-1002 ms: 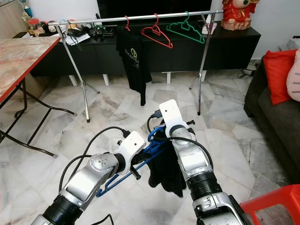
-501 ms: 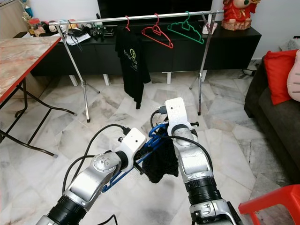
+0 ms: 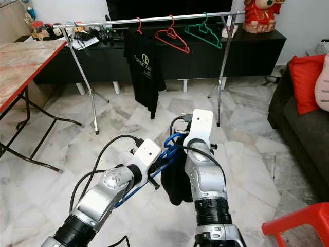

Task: Hang hanger

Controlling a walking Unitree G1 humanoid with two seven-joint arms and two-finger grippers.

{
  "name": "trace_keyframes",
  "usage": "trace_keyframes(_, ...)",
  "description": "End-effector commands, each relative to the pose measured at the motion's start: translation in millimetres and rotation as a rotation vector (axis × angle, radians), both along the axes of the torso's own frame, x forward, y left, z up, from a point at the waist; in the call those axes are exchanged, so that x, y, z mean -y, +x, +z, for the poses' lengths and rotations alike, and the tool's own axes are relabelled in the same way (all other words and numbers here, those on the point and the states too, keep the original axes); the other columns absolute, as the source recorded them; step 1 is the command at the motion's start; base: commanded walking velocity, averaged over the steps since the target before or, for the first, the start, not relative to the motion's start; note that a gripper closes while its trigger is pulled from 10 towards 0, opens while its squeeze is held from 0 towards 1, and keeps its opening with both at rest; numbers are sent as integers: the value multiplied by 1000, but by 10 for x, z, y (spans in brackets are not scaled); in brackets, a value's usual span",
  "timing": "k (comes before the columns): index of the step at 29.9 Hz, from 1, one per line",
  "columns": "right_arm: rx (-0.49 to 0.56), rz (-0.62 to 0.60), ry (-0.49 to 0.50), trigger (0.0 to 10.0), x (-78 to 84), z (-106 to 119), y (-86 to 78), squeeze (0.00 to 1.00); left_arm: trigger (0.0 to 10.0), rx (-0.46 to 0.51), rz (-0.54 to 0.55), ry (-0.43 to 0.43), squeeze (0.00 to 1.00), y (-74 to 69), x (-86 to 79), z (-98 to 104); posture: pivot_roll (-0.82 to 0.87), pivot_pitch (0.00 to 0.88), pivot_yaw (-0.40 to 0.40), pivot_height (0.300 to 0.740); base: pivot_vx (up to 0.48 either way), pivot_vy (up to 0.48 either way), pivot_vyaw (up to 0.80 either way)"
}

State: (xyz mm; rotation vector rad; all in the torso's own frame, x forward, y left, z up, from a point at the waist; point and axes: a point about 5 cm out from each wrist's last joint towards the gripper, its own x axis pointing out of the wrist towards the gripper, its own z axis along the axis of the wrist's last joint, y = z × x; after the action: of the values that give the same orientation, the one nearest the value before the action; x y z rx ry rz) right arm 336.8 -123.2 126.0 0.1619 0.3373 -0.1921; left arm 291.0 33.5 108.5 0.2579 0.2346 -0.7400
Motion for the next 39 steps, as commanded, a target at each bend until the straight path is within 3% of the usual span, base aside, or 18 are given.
trace_keyframes(1, -28, -101, 18, 10000, 148, -83, -28, 0, 10000, 65, 96, 5, 0, 111, -177, 138, -33, 0, 66, 740, 0, 0, 0)
trace_keyframes(7, -61, -69, 13, 10000, 185, -159, 14, 0, 10000, 13, 4, 41, 0, 5, -159, 55, -23, 0, 67, 740, 0, 0, 0)
trace_keyframes(8, -71, 4, -26, 10000, 159, -182, 41, 0, 10000, -7, -43, 54, 0, -48, -150, 30, -23, 0, 67, 740, 0, 0, 0)
trace_keyframes(11, -72, 49, -107, 10000, 194, -206, 83, 0, 10000, -39, -129, 71, 0, -144, -146, 0, -23, 0, 67, 740, 0, 0, 0)
trace_keyframes(16, -67, 103, -164, 10000, 188, -200, 128, 0, 10000, -38, -111, 81, 0, -148, -185, -9, -18, 0, 68, 740, 0, 0, 0)
trace_keyframes(22, -52, 132, -146, 10000, 147, -155, 131, 0, 10000, -35, -59, 61, 0, -104, -196, -2, -19, 0, 69, 740, 0, 0, 0)
trace_keyframes(29, -17, 73, -65, 10000, 157, -73, 92, 0, 10000, 7, 42, 17, 0, 13, -188, 76, -26, 0, 68, 740, 0, 0, 0)
trace_keyframes(33, 4, 142, 22, 10000, -21, -41, 36, 0, 10000, -42, -8, -39, 0, -12, -114, 68, -31, 0, 65, 740, 0, 0, 0)
trace_keyframes(39, 31, 128, 58, 10000, -77, 8, 0, 0, 10000, -88, -42, -67, 0, -60, -60, 52, -32, 0, 65, 740, 0, 0, 0)
